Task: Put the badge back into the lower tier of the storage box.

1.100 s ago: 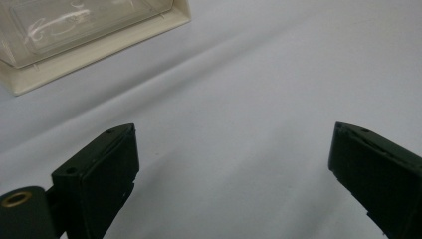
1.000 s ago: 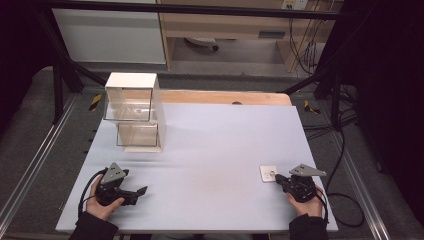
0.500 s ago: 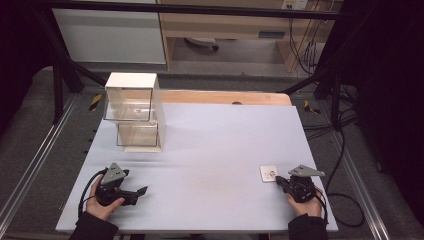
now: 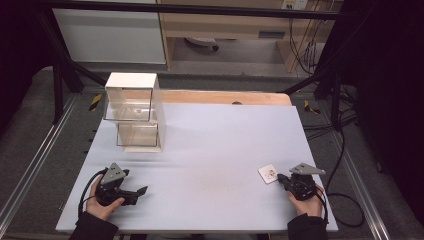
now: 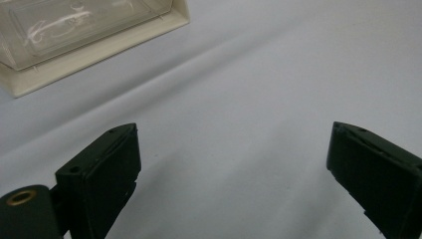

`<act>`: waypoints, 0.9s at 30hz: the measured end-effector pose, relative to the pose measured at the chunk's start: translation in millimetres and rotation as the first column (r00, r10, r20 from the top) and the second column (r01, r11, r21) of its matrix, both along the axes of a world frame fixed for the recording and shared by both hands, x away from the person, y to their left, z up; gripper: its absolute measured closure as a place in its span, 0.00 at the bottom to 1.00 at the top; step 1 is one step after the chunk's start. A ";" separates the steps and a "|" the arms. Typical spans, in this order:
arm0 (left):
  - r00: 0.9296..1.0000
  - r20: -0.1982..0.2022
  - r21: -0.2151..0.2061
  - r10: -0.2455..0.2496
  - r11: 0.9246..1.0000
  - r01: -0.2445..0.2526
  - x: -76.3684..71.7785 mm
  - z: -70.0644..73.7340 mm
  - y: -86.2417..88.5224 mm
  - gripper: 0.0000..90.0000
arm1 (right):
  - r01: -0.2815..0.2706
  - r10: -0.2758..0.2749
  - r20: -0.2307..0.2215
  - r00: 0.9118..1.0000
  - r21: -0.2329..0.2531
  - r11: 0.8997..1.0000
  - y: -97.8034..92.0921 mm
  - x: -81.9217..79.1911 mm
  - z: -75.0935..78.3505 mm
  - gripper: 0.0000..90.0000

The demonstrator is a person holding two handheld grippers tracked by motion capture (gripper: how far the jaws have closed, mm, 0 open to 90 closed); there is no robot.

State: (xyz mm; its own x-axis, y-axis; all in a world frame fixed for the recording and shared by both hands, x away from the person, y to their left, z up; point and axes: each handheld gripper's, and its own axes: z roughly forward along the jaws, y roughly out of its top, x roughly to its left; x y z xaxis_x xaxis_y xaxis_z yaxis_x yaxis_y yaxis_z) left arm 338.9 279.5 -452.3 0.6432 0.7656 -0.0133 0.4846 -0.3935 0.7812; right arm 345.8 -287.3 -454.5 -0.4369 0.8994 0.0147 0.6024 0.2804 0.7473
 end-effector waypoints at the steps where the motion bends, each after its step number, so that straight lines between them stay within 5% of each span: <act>1: 1.000 0.000 0.000 0.000 1.000 0.000 0.0 0.0 0.0 0.07 | 0.000 0.000 0.000 1.000 0.000 1.000 0.0 0.0 0.0 1.00; 16: 1.000 -0.001 0.001 0.001 1.000 -0.001 0.0 -0.2 -0.1 0.07 | -0.015 0.014 0.020 1.000 0.005 1.000 -3.0 -0.8 4.0 0.94; 21: 1.000 -0.001 0.002 0.002 1.000 -0.002 0.4 -0.2 0.3 0.07 | -0.033 0.033 0.003 0.999 0.052 0.998 -2.0 -2.2 7.2 0.69; 27: 1.000 -0.002 0.005 0.003 1.000 -0.003 0.8 -0.4 0.1 0.07 | -0.051 0.050 0.003 0.999 0.052 0.997 -0.1 -0.6 6.1 0.41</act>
State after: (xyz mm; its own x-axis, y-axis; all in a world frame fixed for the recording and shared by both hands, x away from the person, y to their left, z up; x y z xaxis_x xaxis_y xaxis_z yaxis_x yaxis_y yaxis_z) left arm 339.7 279.5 -452.7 0.6412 0.7673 -0.0109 0.4871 -0.3960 0.7784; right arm 345.3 -287.4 -448.4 -0.4818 0.8742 0.0599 0.5870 0.2712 0.7628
